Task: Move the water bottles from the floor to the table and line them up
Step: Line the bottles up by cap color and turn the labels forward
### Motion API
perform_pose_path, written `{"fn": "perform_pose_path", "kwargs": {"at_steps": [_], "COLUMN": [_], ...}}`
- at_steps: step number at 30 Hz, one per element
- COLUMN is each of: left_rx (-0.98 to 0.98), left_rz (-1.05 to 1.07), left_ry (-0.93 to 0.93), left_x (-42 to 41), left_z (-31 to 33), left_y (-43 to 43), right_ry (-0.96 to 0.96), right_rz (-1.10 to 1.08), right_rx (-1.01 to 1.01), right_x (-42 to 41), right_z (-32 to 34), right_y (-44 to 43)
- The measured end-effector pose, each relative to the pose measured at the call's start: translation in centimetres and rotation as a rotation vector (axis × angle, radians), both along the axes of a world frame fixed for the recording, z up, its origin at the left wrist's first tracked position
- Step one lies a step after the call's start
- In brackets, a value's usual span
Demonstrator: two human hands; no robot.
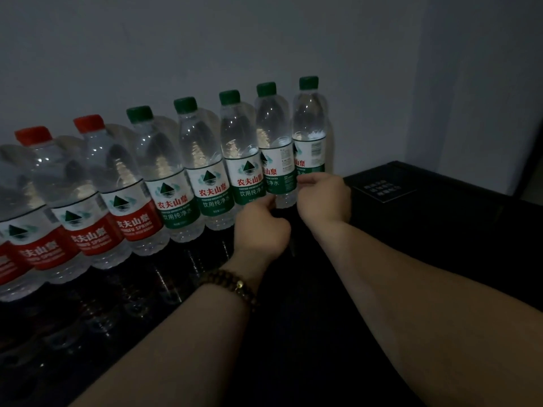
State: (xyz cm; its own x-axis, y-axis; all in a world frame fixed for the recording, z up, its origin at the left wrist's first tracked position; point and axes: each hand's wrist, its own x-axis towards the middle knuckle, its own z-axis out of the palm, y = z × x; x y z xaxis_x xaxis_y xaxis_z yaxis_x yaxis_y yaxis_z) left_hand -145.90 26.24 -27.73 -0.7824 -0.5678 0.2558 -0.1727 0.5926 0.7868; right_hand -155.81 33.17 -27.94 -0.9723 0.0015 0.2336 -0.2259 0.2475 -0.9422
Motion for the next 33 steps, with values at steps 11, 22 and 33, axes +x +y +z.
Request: {"fn": "perform_pose_path", "kwargs": {"at_steps": [11, 22, 33], "left_rx": [0.118, 0.085, 0.127], "left_rz": [-0.004, -0.064, -0.073], "left_ry": [0.101, 0.120, 0.082], "left_x": [-0.82, -0.89, -0.67], "left_z": [-0.46, -0.63, -0.47], "left_y": [-0.21, -0.41, -0.33], "right_ry": [0.048, 0.036, 0.043], "right_rz": [0.173, 0.126, 0.095], "right_rx": [-0.004, 0.003, -0.014], "right_x": [0.23, 0.13, -0.04], "right_z": [-0.56, -0.43, -0.46], "right_y": [-0.21, -0.33, -0.29]}}
